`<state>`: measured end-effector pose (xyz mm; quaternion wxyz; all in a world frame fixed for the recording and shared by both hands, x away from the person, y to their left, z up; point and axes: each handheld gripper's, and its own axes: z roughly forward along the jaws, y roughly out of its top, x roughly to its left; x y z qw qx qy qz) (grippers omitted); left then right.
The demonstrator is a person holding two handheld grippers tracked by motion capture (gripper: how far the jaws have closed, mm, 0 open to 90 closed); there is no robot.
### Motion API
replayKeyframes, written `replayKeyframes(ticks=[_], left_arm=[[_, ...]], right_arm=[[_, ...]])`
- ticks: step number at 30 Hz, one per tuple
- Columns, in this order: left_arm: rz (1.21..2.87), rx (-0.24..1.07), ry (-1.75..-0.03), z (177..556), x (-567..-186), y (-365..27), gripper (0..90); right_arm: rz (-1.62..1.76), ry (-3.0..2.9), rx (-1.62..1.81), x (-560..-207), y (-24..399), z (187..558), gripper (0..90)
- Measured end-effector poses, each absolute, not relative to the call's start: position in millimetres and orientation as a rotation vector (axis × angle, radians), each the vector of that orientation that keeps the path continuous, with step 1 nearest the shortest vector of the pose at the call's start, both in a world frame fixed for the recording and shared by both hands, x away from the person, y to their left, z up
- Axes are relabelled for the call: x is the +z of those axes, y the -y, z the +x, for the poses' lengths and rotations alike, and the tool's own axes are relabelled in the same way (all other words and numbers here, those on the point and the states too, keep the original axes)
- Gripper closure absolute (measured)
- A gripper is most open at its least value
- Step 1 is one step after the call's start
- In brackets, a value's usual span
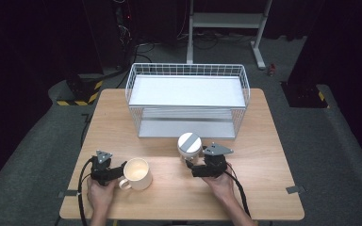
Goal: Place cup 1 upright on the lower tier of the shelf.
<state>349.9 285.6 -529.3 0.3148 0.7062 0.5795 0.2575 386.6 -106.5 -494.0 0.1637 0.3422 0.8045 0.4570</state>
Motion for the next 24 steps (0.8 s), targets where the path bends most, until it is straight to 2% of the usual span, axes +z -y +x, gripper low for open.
replayKeyframes(ticks=[24], left_arm=[[1.861, 0.679, -1.527, 350, -529, -286, 22.5]], right_arm=[[0.995, -2.256, 1.308, -508, 91, 400, 9.6]])
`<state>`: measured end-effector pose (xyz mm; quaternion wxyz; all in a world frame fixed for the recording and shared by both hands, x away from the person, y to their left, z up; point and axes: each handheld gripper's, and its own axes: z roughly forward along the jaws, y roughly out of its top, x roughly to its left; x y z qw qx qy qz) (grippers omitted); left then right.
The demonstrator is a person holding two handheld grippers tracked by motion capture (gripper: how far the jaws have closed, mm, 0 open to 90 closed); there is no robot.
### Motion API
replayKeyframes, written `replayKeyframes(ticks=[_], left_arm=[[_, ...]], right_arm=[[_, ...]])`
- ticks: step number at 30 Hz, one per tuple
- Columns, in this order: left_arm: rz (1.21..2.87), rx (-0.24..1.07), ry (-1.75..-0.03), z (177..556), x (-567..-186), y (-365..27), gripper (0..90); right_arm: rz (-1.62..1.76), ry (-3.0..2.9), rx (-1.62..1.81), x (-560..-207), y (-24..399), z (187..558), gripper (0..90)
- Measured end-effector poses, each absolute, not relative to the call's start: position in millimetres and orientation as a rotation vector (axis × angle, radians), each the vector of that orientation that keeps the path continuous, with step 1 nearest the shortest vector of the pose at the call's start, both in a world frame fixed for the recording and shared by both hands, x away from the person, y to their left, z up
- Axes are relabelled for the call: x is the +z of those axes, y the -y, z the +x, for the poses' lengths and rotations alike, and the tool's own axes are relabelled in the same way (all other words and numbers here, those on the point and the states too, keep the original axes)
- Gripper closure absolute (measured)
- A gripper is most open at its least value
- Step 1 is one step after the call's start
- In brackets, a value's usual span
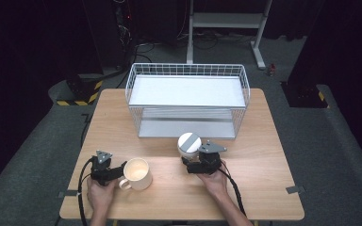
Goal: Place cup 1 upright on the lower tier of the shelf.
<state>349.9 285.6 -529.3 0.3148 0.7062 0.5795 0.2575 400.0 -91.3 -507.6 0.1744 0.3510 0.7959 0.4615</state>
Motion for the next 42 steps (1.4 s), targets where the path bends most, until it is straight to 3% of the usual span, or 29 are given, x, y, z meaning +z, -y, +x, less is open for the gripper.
replayKeyframes(ticks=[42], left_arm=[[1.862, 0.679, -1.526, 350, -529, -286, 22.5]], right_arm=[[1.008, -2.232, 1.294, -513, 78, 408, 17.7]])
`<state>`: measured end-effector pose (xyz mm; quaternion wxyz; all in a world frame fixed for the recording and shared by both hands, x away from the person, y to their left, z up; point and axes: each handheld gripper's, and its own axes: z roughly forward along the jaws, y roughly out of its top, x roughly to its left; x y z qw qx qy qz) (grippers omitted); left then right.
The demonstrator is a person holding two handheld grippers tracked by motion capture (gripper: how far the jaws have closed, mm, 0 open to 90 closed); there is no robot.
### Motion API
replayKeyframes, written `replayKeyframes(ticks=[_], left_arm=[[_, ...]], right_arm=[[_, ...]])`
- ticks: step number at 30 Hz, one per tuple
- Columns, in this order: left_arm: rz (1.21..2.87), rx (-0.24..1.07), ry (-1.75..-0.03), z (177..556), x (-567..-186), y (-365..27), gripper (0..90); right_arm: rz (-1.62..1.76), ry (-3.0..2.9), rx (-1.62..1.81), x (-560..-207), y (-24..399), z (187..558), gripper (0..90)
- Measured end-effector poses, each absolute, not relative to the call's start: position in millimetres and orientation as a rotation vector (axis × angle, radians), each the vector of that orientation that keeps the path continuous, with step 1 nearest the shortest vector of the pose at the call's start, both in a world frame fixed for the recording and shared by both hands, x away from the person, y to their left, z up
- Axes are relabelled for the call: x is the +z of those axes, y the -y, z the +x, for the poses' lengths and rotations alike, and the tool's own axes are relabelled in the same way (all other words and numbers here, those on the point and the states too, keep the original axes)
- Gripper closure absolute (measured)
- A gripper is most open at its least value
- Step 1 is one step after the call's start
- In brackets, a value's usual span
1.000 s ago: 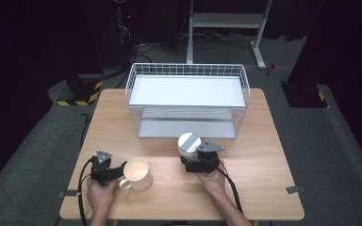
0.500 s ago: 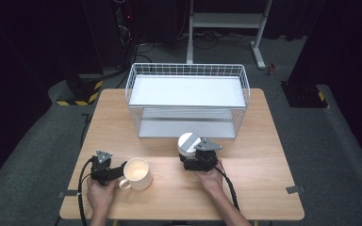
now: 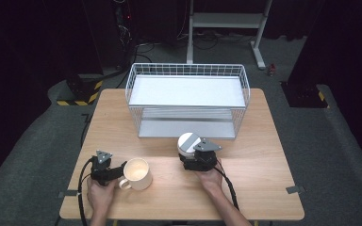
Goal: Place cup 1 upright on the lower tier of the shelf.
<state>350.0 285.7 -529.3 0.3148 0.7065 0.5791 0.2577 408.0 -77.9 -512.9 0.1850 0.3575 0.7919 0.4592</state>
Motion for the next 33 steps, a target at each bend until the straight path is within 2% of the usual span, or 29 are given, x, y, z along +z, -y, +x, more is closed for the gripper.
replayKeyframes(ticks=[33], left_arm=[[1.861, 0.678, -1.527, 349.9, -529.3, -285.6, 22.5]], right_arm=[[1.008, -2.22, 1.268, -511.5, 78.3, 405.9, 18.7]])
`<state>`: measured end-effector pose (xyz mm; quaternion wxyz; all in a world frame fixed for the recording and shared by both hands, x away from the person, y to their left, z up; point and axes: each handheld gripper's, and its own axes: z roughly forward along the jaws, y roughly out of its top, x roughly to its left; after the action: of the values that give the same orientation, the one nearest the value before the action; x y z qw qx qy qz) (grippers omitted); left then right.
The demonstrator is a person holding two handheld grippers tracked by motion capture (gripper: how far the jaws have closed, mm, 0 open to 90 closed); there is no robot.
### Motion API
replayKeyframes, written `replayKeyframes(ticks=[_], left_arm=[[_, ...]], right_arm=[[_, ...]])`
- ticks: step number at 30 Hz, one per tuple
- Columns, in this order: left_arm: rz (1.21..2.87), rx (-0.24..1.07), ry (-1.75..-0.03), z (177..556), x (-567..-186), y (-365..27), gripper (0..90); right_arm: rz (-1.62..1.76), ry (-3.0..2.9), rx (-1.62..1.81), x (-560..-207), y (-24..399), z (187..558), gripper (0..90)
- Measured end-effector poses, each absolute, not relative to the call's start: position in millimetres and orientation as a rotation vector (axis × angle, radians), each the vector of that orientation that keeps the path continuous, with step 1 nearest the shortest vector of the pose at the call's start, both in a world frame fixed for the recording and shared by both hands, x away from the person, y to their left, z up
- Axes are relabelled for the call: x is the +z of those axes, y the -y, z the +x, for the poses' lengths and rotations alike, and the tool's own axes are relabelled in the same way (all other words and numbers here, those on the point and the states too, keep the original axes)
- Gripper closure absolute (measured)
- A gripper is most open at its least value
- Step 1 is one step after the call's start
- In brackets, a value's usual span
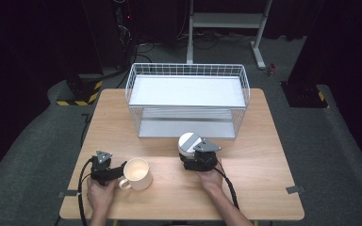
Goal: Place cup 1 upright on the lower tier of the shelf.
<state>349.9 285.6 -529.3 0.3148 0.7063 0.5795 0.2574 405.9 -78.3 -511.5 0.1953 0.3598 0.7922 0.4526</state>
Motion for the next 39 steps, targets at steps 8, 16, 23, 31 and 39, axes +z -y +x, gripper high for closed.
replayKeyframes(ticks=[8, 16, 23, 31, 39], left_arm=[[1.862, 0.679, -1.526, 350, -529, -286, 22.5], [1.861, 0.678, -1.527, 350, -529, -286, 22.5], [1.861, 0.679, -1.527, 350, -529, -286, 22.5], [1.862, 0.678, -1.526, 350, -529, -286, 22.5], [1.861, 0.677, -1.526, 350, -529, -286, 22.5]], right_arm=[[1.002, -2.211, 1.268, -510, 81, 406, 18.7], [0.978, -2.219, 1.27, -505, 83, 405, 18.7], [0.961, -2.228, 1.272, -496, 87, 404, 18.7], [0.956, -2.235, 1.29, -488, 93, 405, 18.7], [0.956, -2.23, 1.301, -479, 101, 410, 18.7]])
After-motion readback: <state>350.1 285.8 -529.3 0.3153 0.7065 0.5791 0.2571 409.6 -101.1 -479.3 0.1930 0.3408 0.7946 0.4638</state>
